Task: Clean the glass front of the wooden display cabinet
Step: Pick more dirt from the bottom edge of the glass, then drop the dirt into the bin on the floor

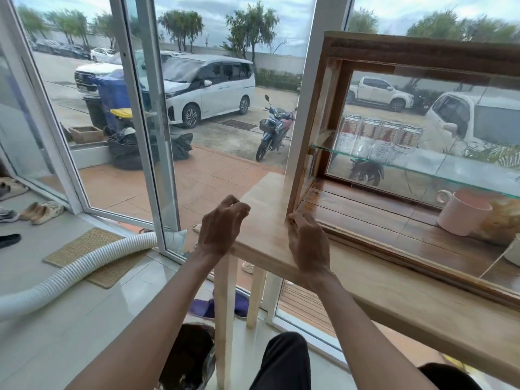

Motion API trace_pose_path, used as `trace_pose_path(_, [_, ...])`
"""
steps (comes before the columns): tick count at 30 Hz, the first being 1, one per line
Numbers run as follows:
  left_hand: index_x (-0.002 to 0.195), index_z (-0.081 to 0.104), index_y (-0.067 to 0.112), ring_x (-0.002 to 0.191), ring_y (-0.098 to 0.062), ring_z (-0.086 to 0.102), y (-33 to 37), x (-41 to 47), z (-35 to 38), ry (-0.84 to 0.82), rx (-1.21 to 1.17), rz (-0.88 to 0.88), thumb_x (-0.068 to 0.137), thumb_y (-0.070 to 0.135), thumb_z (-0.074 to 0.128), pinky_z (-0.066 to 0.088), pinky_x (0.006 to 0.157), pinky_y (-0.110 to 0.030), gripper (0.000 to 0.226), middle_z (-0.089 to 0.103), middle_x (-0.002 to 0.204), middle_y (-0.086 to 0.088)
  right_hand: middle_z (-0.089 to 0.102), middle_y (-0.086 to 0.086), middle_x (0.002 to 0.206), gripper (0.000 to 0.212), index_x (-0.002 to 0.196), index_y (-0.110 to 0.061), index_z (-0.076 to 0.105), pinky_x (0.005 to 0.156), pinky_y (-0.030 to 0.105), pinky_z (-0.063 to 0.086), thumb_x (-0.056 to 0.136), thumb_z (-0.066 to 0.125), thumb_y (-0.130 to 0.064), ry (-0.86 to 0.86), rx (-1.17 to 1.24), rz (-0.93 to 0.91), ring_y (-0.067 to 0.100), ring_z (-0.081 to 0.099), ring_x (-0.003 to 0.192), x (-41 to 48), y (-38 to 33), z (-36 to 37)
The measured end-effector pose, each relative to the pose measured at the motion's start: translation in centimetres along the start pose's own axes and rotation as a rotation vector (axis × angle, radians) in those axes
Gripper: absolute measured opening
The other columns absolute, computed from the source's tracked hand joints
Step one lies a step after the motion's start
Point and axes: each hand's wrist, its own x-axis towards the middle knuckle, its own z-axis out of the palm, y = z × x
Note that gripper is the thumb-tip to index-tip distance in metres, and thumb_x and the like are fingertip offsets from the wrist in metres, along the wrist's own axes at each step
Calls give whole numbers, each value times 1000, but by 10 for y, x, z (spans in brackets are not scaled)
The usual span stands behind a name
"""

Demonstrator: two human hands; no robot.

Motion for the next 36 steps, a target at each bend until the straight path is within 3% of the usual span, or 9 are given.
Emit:
trace_pose_path(4, [102, 77, 11, 63, -16, 62, -41, -23, -30, 65, -9, -137, 91, 13, 75, 53, 62, -31, 11, 71, 98, -4, 73, 9, 108, 13, 107, -9, 74, 70, 38, 61, 97, 67, -9, -9, 120, -33, 27, 72, 77, 1, -44, 28])
trace_pose_path(8, [97, 77, 12, 57, -8, 54, -88, -65, -55, 134, -12, -319, 88, 12, 78, 35, 54, -16, 9, 72, 94, -4, 73, 6, 109, 11, 106, -11, 73, 70, 39, 59, 97, 67, -13, -84, 200, -80, 26, 72, 78, -2, -90, 64])
trace_pose_path(13, [95, 77, 15, 56, -6, 55, -140, -102, -82, 166, 25, -454, 87, 16, 80, 37, 53, -18, 8, 73, 93, -2, 71, 1, 107, 11, 106, -15, 72, 67, 36, 55, 96, 66, -14, -157, 270, -95, 27, 71, 79, -12, -139, 111])
trace_pose_path(17, [93, 76, 18, 60, -14, 60, -173, -117, -101, 190, 73, -510, 87, 18, 79, 42, 58, -25, 6, 72, 92, 1, 71, -1, 111, 12, 108, -18, 71, 62, 33, 49, 99, 64, -20, -200, 240, -131, 26, 70, 81, -23, -165, 147])
trace_pose_path(21, [91, 75, 17, 60, -16, 59, -197, -137, -108, 198, 96, -558, 87, 19, 79, 46, 60, -28, 6, 71, 88, 0, 68, 3, 114, 13, 109, -15, 69, 70, 44, 55, 99, 61, -18, -296, 277, -97, 32, 69, 84, -43, -175, 184])
trace_pose_path(28, [92, 76, 19, 64, -16, 63, -213, -205, -78, 113, 61, -748, 87, 19, 78, 53, 64, -33, 6, 73, 92, 2, 70, 4, 99, 8, 98, -14, 70, 69, 40, 54, 98, 63, -15, -506, 233, -6, 27, 67, 85, -111, -145, 235])
trace_pose_path(32, [92, 77, 20, 66, -14, 64, -215, -238, -57, 40, 29, -836, 89, 21, 77, 47, 62, -27, 4, 74, 92, 3, 75, 1, 100, 18, 82, -11, 65, 69, 25, 38, 97, 56, -16, -664, 205, 79, 21, 63, 95, -148, -121, 253])
trace_pose_path(36, [94, 77, 21, 68, -14, 65, -221, -248, -46, -14, 12, -879, 89, 23, 77, 48, 64, -28, 5, 74, 92, 4, 74, -1, 88, 18, 82, -4, 68, 68, 30, 48, 95, 57, -11, -760, 169, 140, 20, 65, 82, -160, -110, 263])
